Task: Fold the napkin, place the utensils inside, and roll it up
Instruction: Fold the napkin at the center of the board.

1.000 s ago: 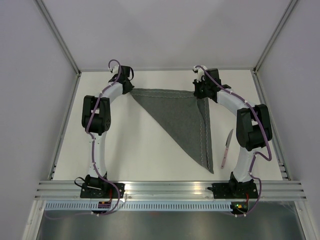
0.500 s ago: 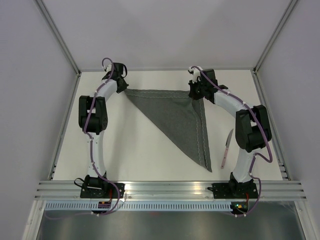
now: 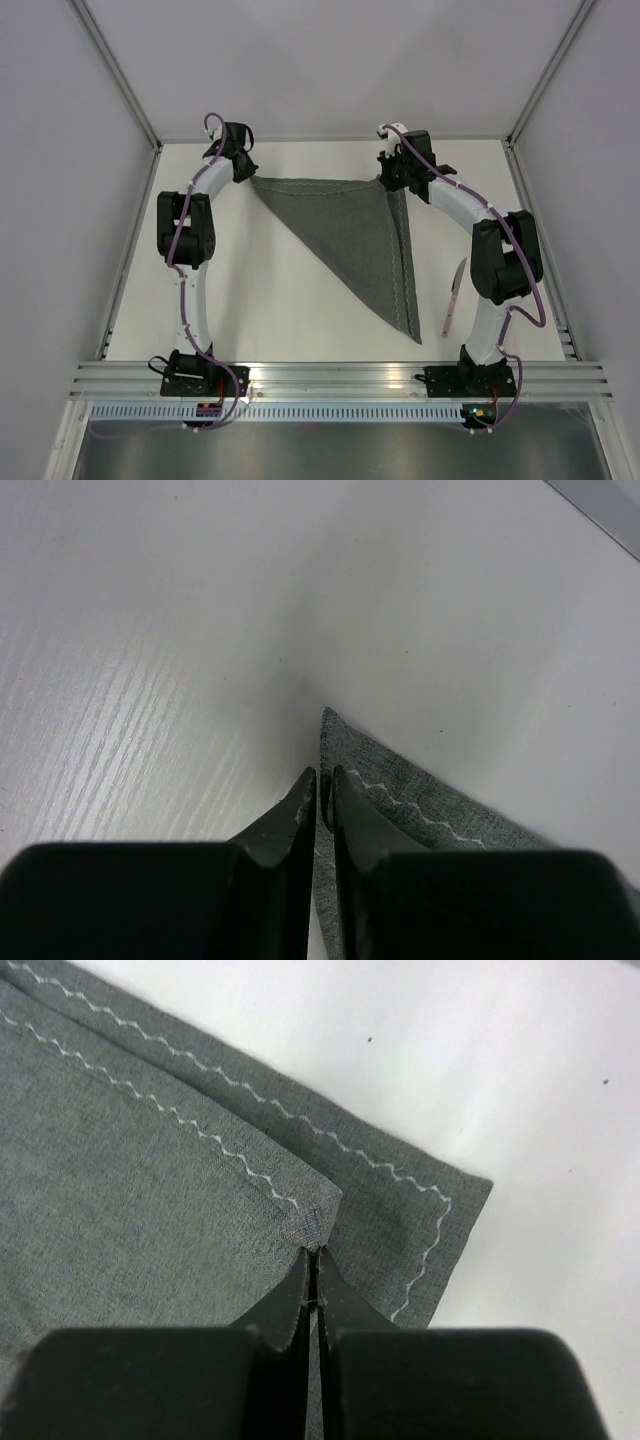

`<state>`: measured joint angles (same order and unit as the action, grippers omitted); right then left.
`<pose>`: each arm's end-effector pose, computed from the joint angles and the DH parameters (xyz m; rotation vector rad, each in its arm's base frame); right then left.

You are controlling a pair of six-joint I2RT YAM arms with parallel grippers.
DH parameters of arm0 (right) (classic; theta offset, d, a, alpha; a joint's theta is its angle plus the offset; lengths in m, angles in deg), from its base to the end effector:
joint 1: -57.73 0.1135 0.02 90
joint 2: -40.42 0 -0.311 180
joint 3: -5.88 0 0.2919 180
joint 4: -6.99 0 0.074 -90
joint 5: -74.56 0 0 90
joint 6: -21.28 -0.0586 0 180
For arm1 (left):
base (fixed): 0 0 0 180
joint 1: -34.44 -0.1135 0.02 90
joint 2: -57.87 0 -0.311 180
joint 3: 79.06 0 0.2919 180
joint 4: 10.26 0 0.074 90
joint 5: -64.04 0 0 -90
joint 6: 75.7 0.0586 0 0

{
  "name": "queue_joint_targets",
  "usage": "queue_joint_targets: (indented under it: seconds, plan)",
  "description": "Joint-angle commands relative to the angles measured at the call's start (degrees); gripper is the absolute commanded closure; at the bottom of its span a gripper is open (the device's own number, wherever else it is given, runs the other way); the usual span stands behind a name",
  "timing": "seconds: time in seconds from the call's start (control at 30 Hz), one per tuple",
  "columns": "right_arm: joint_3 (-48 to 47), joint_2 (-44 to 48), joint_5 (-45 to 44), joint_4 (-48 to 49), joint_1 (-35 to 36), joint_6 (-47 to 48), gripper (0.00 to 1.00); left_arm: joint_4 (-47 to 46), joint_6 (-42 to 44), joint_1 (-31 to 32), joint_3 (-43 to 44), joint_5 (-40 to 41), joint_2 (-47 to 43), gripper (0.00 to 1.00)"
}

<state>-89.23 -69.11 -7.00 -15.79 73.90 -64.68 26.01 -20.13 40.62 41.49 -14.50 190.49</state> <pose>0.4891 0.1508 0.2541 -0.4706 2.1759 0.2799 0.6011 -0.0534 0.1831 -0.6725 2.2979 -0.0907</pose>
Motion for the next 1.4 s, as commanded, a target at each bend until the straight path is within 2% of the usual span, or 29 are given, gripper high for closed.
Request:
queue_joint_targets:
  seconds: [0.0,0.47,0.6,0.83,0.93,1.0,1.17,1.37]
  plan:
    - [-3.6,1.6,-1.9,2.0,-0.1,0.7,1.0,0.6,2.4,-0.2,2.8,-1.7,1.5,0.84]
    - [-2.2,6.6,-1.0,3.2,-0.2,-0.4,1.0,0.6,2.8,-0.4,4.4,-3.1,2.6,0.76]
    - [-1.9,7.8,-0.8,3.4,-0.2,-0.8,1.0,0.6,2.6,-0.4,4.7,-3.3,2.8,0.66]
    - [-1.3,7.7,-1.2,3.6,-0.2,-0.7,1.0,0.6,2.4,-0.5,5.0,-3.6,2.7,0.58]
    - [-1.1,7.2,-1.6,3.7,-0.2,-0.4,1.0,0.6,2.4,-0.5,5.0,-3.6,2.4,0.51]
    - [-0.9,7.1,-1.7,3.8,-0.2,-0.4,1.0,0.6,2.4,-0.5,5.2,-3.9,2.3,0.42]
    - [-0.7,5.9,-1.7,3.5,-0.3,-0.3,1.0,0.2,2.4,-0.5,5.9,-4.7,2.0,0.32]
    - [-0.3,4.2,-2.5,3.6,-0.9,0.0,1.0,-0.3,2.0,-0.5,5.5,-5.4,1.1,0.25]
